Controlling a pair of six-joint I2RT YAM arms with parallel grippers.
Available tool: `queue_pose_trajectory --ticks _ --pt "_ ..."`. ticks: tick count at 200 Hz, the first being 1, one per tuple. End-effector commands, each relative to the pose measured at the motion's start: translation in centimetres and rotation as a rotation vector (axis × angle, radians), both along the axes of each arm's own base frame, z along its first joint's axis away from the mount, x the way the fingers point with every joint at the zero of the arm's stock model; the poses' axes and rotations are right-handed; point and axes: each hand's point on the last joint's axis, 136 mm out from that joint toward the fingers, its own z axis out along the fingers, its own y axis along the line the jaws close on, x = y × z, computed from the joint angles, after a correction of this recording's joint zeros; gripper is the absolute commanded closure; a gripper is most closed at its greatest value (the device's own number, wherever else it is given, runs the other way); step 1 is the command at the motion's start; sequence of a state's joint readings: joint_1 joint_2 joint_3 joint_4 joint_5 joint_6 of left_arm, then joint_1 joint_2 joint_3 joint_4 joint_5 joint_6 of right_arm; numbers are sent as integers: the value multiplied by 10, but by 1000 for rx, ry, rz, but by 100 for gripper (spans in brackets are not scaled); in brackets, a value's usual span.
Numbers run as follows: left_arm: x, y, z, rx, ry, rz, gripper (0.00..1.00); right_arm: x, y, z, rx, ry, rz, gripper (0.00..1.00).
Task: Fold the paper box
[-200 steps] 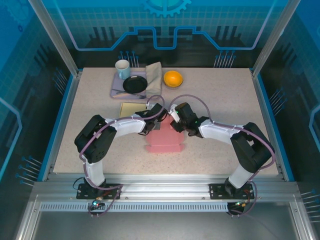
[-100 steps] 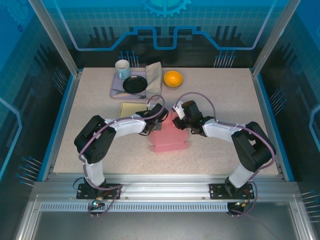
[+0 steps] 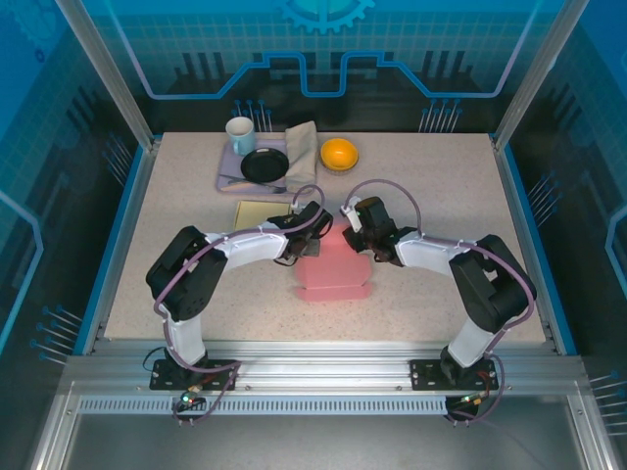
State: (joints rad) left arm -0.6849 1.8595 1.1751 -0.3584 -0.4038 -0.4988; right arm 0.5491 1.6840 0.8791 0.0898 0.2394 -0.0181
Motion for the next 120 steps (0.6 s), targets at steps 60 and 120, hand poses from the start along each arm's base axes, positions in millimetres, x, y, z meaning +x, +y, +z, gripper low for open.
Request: queue_pose_trajectory --ticks 60,120 --pt "0 -1 12 14 19 29 100 17 -23 9 -174 -56 -218 64" --pt "1 4 9 16 29 74 100 4 -15 -5 -22 41 -197 59"
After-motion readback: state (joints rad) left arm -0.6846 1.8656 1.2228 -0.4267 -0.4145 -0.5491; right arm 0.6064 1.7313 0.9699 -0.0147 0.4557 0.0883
